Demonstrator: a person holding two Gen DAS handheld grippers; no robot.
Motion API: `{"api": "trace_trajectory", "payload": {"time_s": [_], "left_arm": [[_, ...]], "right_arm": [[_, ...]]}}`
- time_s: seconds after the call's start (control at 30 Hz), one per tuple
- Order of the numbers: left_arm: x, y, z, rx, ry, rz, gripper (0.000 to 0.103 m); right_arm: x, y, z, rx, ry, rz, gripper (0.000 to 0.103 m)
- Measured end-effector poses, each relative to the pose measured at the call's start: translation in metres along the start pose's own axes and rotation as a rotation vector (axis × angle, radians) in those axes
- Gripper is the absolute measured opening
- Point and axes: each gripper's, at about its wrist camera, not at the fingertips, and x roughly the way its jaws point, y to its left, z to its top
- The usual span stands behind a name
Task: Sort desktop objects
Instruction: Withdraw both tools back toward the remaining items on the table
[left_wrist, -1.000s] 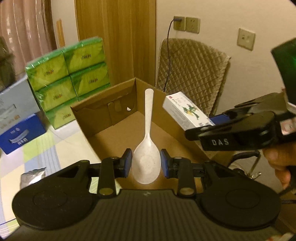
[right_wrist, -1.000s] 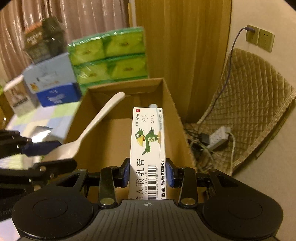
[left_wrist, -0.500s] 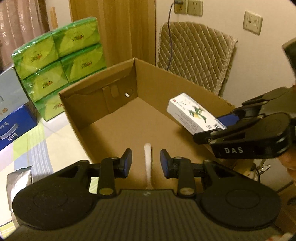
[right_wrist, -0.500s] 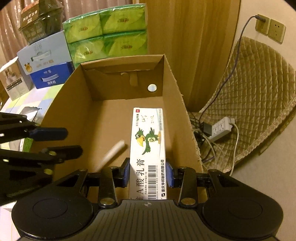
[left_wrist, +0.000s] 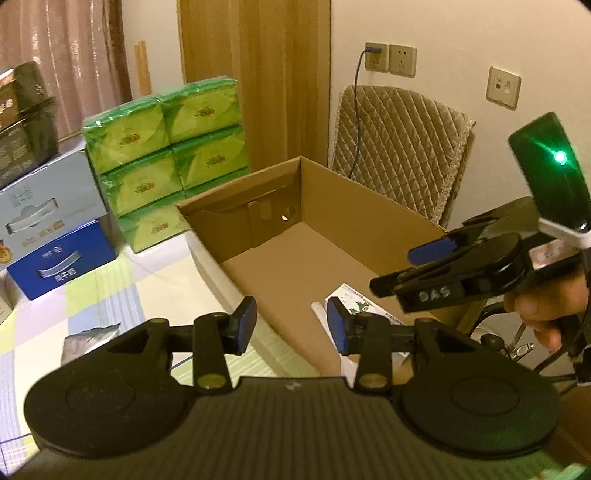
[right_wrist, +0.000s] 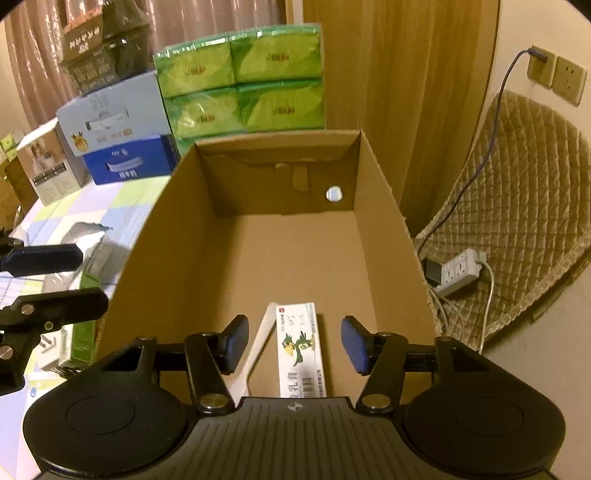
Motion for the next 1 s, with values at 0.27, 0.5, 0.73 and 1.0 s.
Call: {"api": "trace_trajectory", "payload": {"time_s": [0.27,0.5,0.73,1.0], "left_arm": [[-0.051,0.025,-0.015,-0.034,-0.019,0.04,0.043],[-0.11,0.064,-0.045,-0.058,-0.015,0.126,0.055],[-0.156,0.097,-0.097,-0.09,0.013,0.199,0.068],[-0.174,0.113,-0.155,-0.08,0.066,0.182,0.084]], "right_arm": [[-0.062,0.029,-0.001,0.0,-0.105,0.056,0.06],[-0.113,0.083,-0.016,-0.045,-0.182,0.165,0.071],[-0.123,0.139,-0.045,-0.156,-0.166,0.242,0.077],[-0.096,0.167,-0.08,-0.208,-0.076,0.286,0.077]]}}
